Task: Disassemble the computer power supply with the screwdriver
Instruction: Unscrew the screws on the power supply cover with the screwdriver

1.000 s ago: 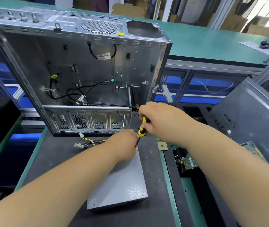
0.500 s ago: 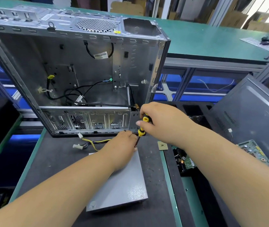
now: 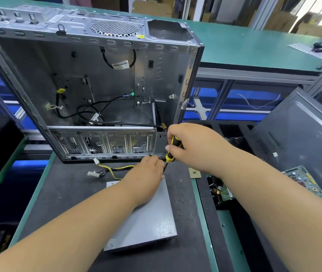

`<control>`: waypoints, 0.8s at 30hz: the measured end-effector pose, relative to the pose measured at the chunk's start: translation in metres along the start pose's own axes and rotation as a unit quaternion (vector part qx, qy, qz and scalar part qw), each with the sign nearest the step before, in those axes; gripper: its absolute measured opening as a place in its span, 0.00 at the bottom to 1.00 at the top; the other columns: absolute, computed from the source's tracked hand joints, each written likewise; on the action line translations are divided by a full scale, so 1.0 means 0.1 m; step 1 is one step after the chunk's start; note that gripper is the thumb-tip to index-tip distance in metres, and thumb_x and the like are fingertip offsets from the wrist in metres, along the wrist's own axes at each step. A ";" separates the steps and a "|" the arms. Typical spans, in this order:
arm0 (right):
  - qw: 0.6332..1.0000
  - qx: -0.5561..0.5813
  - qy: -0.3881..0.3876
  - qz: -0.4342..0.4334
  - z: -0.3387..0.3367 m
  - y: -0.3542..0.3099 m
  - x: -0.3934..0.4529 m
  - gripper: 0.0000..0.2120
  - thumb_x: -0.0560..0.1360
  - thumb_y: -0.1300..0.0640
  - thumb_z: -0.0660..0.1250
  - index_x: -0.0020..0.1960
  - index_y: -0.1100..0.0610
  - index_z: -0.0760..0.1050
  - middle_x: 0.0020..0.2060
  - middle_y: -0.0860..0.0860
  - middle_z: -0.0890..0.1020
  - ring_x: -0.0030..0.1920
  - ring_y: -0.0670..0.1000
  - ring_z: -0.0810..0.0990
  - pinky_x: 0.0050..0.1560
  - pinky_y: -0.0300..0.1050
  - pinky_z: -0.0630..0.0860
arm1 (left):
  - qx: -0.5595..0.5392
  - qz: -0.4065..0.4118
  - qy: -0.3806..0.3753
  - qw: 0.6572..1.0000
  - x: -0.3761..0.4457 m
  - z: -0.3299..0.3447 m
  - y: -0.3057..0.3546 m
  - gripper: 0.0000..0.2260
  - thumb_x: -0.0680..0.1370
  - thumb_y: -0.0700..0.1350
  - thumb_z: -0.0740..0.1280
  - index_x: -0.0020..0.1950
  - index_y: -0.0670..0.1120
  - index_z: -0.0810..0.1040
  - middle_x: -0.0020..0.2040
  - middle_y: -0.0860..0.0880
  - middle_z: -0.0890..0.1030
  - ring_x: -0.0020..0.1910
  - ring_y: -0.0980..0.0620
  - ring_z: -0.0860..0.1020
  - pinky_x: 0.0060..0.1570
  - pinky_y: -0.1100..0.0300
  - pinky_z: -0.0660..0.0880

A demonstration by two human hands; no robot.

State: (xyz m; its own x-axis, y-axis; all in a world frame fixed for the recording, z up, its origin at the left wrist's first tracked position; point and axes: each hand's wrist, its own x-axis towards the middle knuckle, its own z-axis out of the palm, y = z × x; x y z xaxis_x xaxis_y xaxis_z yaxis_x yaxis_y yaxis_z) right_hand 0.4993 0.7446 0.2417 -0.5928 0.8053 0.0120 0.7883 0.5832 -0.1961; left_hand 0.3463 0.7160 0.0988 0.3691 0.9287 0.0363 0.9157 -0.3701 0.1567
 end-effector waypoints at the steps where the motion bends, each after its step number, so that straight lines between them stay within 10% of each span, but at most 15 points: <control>1: 1.000 -0.002 -0.001 0.000 0.00 0.00 0.00 0.08 0.79 0.48 0.64 0.48 0.52 0.72 0.41 0.46 0.75 0.43 0.50 0.75 0.41 0.48 0.73 | 0.000 -0.001 0.000 1.000 0.00 0.00 0.00 0.14 0.85 0.50 0.54 0.65 0.42 0.66 0.61 0.45 0.68 0.59 0.46 0.66 0.59 0.55 0.68; 24: 0.998 0.060 0.010 0.010 0.03 0.07 -0.17 0.04 0.78 0.53 0.67 0.49 0.49 0.71 0.41 0.43 0.73 0.40 0.43 0.72 0.36 0.35 0.65 | -0.057 0.037 0.178 0.982 -0.17 -0.05 0.04 0.08 0.70 0.41 0.78 0.37 0.41 0.81 0.35 0.46 0.79 0.32 0.44 0.78 0.31 0.56 0.76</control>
State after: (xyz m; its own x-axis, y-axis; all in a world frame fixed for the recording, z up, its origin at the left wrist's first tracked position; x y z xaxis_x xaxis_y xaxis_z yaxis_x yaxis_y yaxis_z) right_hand 0.5142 0.7344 0.2370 -0.5736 0.8187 0.0259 0.7733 0.5516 -0.3126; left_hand 0.3430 0.6987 0.1037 0.3356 0.8570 0.3911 0.8575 -0.4498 0.2497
